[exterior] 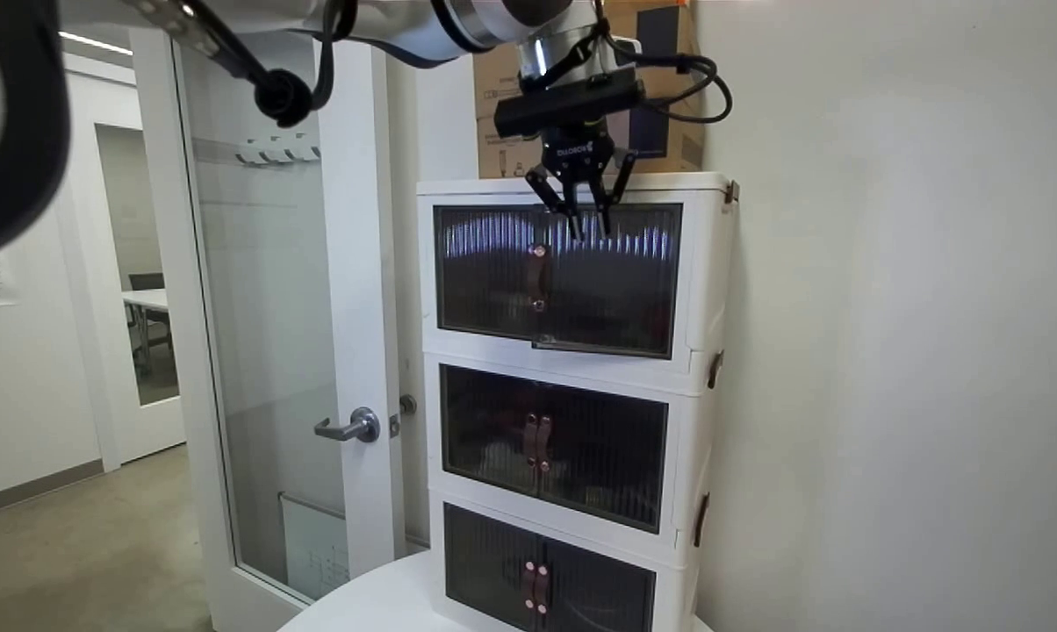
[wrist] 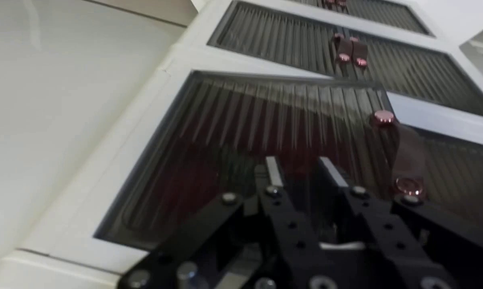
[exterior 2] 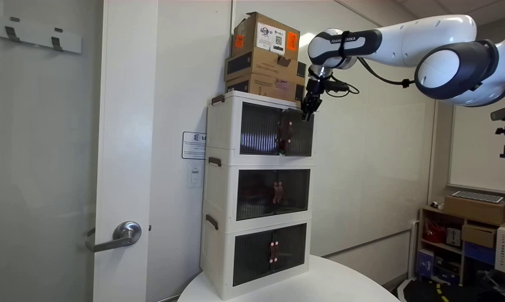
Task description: Close the open cabinet doors
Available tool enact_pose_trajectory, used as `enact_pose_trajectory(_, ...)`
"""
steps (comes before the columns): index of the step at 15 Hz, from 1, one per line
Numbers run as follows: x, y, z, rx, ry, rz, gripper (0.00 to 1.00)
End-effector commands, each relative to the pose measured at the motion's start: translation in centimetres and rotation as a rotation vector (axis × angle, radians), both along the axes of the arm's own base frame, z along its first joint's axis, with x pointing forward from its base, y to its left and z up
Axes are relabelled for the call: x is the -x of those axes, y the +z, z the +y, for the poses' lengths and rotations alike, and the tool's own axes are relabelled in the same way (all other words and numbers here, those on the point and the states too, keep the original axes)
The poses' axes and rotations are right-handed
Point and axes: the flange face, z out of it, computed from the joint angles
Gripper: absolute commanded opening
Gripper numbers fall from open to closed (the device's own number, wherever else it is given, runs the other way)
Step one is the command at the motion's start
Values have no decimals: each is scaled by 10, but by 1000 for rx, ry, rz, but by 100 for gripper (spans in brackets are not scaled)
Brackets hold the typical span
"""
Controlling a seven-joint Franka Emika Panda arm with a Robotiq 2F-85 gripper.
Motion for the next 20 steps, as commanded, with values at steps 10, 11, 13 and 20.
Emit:
enact_pose_trajectory(10, -45, -50, 10, -7, -12, -212, 0)
enact_pose_trajectory(11, -38, -50, 8, 10, 19, -136, 25)
enact_pose_trajectory(13, -24, -48, 3, 17, 52, -5, 33)
enact_pose_trajectory(20, 38, -9, -19, 50, 61, 311, 85)
